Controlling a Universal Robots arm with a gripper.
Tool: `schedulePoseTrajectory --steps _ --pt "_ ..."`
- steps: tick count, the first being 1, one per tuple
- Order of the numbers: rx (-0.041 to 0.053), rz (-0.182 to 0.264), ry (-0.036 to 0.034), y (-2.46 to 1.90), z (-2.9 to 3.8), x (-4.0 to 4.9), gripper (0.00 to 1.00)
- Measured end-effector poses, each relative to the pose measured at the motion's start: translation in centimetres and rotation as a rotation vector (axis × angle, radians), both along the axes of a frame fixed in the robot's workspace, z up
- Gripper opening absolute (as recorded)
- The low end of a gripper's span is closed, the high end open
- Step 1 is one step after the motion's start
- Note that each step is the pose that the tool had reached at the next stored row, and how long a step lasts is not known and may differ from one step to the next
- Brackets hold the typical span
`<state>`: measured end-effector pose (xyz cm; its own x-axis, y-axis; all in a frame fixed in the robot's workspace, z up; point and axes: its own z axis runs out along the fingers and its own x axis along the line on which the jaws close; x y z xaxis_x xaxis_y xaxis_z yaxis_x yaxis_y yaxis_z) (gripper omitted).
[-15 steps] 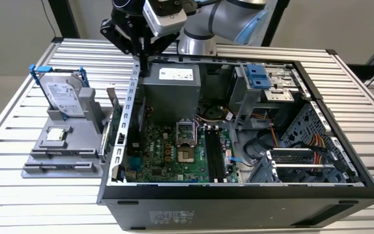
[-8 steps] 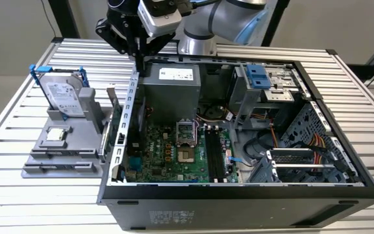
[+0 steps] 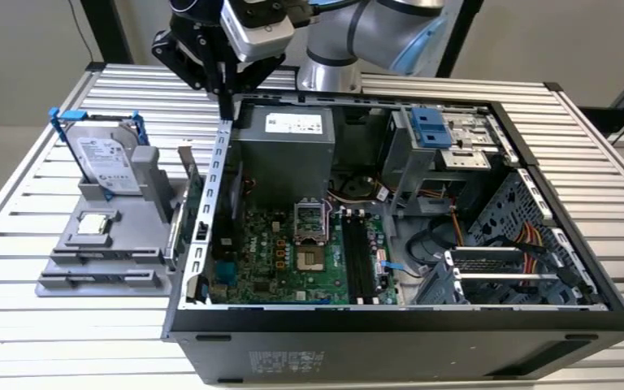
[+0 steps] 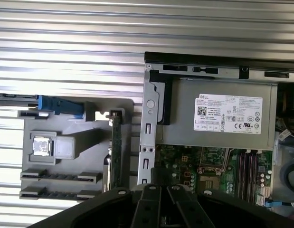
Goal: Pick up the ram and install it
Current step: 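Reach for the ram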
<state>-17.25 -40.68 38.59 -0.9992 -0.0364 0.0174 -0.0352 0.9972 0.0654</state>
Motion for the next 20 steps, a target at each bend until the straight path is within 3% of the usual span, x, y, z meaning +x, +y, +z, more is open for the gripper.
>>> schedulePoseTrajectory --steps 20 --pt "0.0 0.0 0.0247 0.0 -0.01 -1.65 0.0"
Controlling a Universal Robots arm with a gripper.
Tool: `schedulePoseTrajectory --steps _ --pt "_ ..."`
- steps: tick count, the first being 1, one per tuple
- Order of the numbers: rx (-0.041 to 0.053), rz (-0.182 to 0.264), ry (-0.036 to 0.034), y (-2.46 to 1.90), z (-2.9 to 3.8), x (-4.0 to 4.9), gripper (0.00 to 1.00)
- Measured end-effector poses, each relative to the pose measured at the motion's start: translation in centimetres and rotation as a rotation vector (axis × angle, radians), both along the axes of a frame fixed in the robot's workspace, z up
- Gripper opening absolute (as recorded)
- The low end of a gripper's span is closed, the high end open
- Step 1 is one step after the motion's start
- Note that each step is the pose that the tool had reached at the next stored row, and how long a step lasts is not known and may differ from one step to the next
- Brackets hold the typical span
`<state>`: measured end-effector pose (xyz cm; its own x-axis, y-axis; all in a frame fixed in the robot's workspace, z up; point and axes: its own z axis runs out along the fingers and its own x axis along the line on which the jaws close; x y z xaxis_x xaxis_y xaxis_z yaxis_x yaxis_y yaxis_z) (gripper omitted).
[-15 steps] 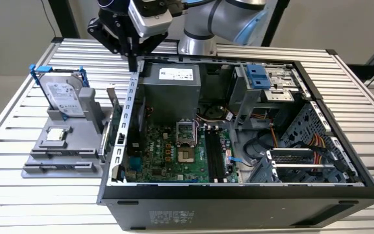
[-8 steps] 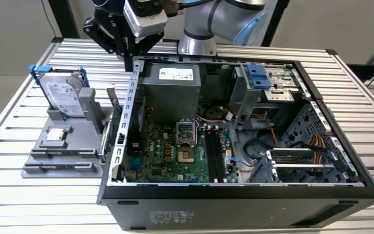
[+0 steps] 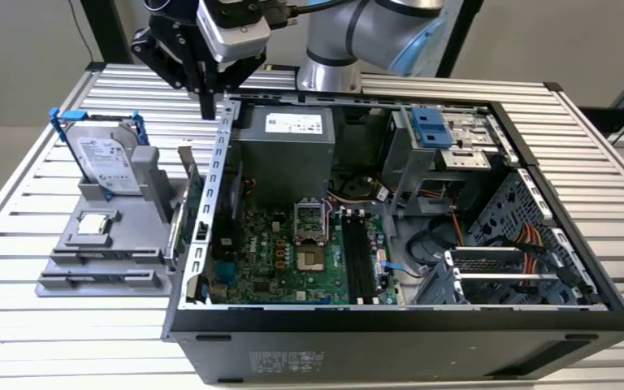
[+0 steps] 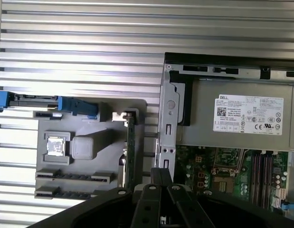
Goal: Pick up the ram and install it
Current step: 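Reach for the ram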
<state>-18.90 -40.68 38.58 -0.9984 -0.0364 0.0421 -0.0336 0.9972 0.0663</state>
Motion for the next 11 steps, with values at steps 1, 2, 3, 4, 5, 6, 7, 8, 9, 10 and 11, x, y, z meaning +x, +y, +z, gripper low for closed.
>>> schedulePoseTrajectory --steps 1,2,3,4,5,6,7,8,9,10,11 --pt "0.0 0.0 0.0013 0.0 0.0 -0.08 0.0" --pt "0.0001 0.0 0.0027 0.0 -0.01 -0.16 0.0" --pt "0.0001 0.0 0.004 0.0 -0.01 -0.23 0.0" --pt "0.0001 0.0 0.0054 0.0 -0.01 -0.31 0.0" --pt "0.0 0.0 0.0068 0.0 -0.01 -0.39 0.0" --pt "0.0 0.0 0.0081 0.0 -0.01 -0.46 0.0" --pt "0.0 0.0 0.0095 0.0 -0.01 -0.54 0.0" --pt "0.0 0.0 0.0109 0.0 -0.01 -0.61 0.0" --pt "0.0 0.0 0.0124 0.0 -0.01 -0.69 0.0" --pt "0.0 0.0 0.0137 0.0 -0.01 -0.77 0.0" --pt "0.0001 0.0 0.015 0.0 -0.01 -0.84 0.0"
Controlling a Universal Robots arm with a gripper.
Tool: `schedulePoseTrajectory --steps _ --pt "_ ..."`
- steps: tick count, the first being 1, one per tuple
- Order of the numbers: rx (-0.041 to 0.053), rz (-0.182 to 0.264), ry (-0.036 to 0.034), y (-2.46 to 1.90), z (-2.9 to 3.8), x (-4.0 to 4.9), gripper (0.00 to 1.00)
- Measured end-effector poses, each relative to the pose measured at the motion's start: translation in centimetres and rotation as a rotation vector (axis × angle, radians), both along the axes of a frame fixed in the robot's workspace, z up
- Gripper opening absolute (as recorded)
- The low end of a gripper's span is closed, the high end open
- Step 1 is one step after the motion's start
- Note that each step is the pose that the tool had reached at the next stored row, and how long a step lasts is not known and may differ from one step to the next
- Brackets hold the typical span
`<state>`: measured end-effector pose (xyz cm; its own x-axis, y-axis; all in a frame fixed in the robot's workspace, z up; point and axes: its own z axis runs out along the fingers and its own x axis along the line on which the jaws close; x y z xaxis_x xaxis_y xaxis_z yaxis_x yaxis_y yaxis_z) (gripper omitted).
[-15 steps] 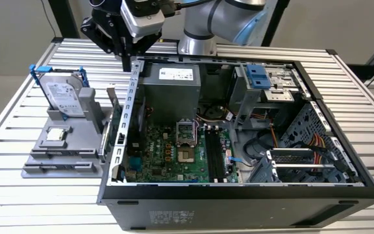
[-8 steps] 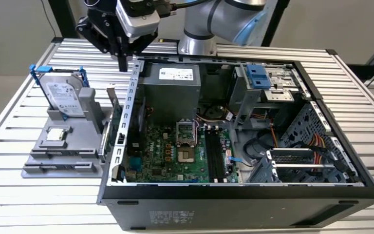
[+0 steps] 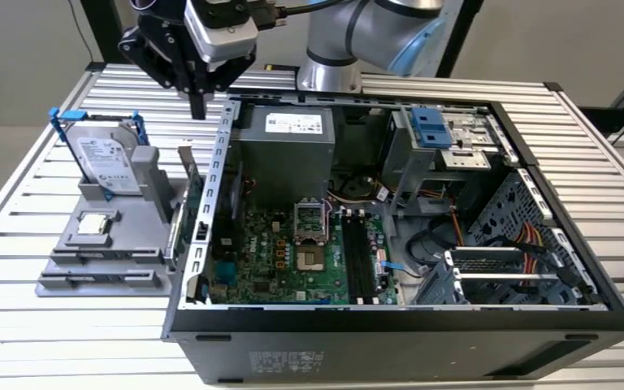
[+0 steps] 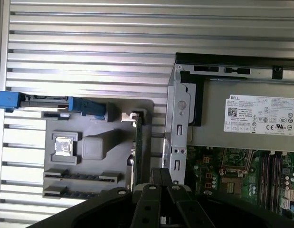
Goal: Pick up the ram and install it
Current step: 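Reach for the ram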
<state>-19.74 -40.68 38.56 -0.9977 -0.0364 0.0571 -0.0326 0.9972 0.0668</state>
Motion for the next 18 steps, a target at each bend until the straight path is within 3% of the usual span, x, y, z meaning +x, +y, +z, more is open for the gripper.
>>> schedulePoseTrajectory --steps 18 --pt "0.0 0.0 0.0249 0.0 -0.01 -1.43 0.0"
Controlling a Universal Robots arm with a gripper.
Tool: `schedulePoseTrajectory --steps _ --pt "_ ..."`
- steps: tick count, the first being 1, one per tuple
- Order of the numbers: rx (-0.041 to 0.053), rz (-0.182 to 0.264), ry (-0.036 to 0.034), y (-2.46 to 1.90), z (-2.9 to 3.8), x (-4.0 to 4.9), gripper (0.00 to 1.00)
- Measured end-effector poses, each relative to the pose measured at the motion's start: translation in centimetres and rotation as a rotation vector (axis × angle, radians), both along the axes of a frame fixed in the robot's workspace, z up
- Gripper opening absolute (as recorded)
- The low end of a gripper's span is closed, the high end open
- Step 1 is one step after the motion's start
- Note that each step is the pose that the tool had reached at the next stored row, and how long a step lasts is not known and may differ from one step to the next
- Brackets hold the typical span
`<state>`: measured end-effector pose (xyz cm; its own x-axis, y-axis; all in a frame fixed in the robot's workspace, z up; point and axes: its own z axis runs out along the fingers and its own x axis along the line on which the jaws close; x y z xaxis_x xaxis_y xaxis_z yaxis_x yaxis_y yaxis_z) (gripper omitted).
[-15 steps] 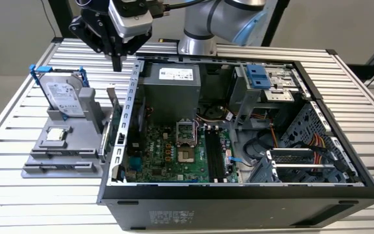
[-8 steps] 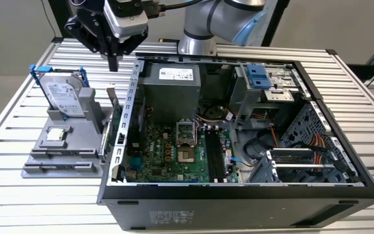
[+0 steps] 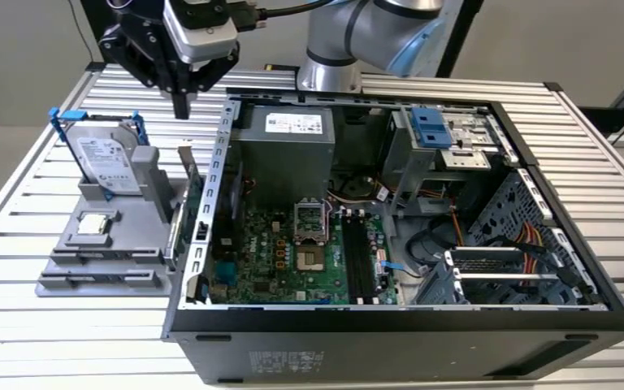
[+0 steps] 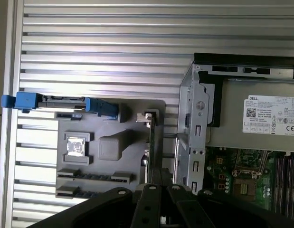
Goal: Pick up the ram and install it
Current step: 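Reach for the ram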
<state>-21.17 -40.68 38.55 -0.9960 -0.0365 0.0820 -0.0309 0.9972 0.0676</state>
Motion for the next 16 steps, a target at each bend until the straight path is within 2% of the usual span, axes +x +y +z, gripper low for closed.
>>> schedulePoseTrajectory --steps 16 --pt "0.0 0.0 0.0226 0.0 -0.01 -1.37 0.0"
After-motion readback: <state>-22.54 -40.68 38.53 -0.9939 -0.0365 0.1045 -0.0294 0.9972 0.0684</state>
